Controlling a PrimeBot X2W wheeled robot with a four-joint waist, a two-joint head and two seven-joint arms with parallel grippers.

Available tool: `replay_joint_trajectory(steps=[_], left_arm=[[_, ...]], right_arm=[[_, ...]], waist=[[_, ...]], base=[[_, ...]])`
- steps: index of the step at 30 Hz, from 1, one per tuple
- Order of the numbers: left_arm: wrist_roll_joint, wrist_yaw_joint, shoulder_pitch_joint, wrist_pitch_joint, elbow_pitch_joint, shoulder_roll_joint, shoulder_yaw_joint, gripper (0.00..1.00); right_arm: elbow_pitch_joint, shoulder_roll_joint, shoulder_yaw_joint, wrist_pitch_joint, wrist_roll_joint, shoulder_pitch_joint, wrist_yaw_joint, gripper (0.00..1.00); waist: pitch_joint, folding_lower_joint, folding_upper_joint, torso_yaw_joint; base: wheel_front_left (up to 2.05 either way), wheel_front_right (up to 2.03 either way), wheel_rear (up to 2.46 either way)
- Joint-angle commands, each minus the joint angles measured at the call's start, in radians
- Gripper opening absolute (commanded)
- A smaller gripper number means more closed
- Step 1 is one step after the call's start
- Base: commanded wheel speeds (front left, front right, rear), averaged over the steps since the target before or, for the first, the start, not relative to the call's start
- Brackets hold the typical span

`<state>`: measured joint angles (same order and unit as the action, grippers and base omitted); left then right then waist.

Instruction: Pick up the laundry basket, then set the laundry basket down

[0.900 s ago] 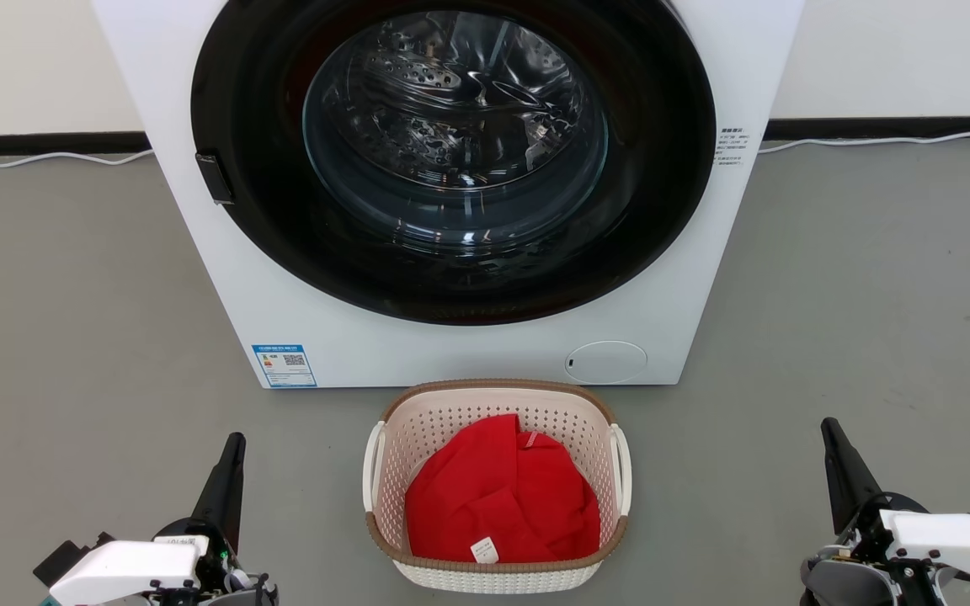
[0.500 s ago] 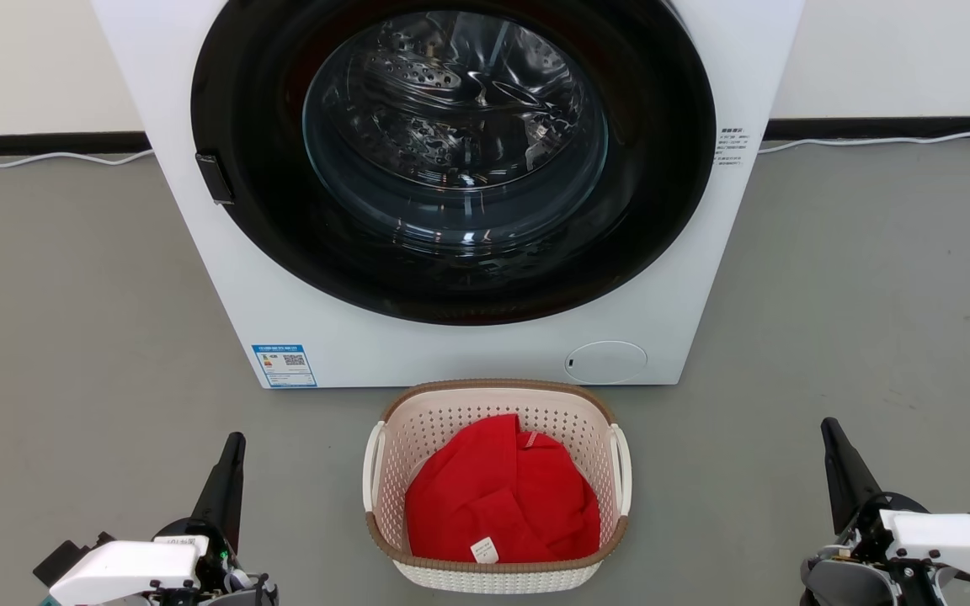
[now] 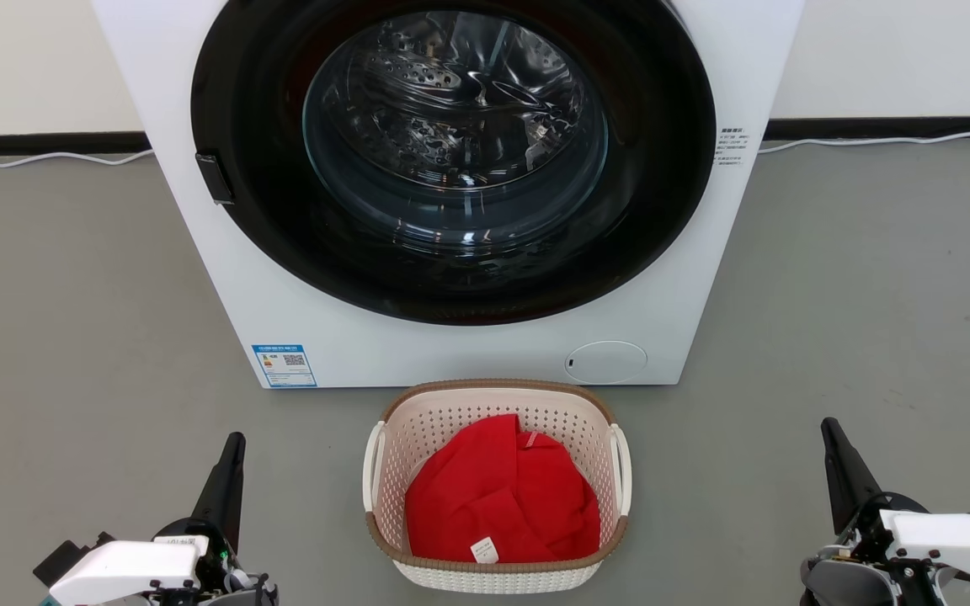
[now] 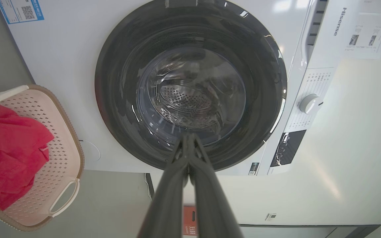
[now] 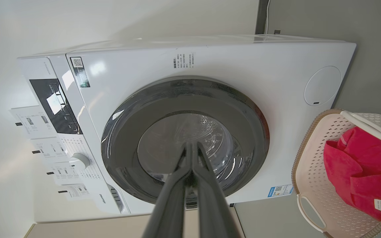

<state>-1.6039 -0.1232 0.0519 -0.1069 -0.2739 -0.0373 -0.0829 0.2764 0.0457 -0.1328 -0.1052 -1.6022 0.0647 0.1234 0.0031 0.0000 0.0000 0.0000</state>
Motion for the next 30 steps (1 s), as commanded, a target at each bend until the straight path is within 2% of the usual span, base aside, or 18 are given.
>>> replay_joint_trajectory(steps=[1,14,15,21,25,30], left_arm=[[-0.005,-0.007,0.056,-0.006,0.029,-0.013,-0.030,0.00],[-0.005,-0.007,0.056,-0.006,0.029,-0.013,-0.030,0.00],[0.000,0.000,0.000,0.000,0.000,0.000,0.000,1.00],[0.001,0.001,-0.022,0.009,-0.030,0.009,0.006,1.00],[0.004,0.001,-0.018,0.020,-0.024,0.008,0.014,1.00],[0.007,0.001,-0.016,0.032,-0.016,0.007,0.023,1.00]], right_arm=[[-0.032,0.004,0.019,-0.008,-0.007,0.043,0.007,0.00],[-0.032,0.004,0.019,-0.008,-0.007,0.043,0.007,0.00],[0.000,0.000,0.000,0.000,0.000,0.000,0.000,1.00],[0.025,-0.006,0.008,0.006,0.003,-0.018,0.000,1.00],[0.014,-0.005,0.018,0.016,0.007,-0.016,0.000,1.00],[0.002,-0.002,0.030,0.027,0.012,-0.015,0.000,1.00]], waist=[[0.000,0.0000,0.0000,0.000],[0.000,0.0000,0.0000,0.000],[0.000,0.0000,0.0000,0.000],[0.001,0.0002,0.0000,0.000],[-0.001,0.0022,0.0000,0.000],[0.001,0.0002,0.0000,0.000]], base=[[0.00,0.00,0.00],[0.00,0.00,0.00],[0.00,0.00,0.00],[0.00,0.00,0.00],[0.00,0.00,0.00],[0.00,0.00,0.00]])
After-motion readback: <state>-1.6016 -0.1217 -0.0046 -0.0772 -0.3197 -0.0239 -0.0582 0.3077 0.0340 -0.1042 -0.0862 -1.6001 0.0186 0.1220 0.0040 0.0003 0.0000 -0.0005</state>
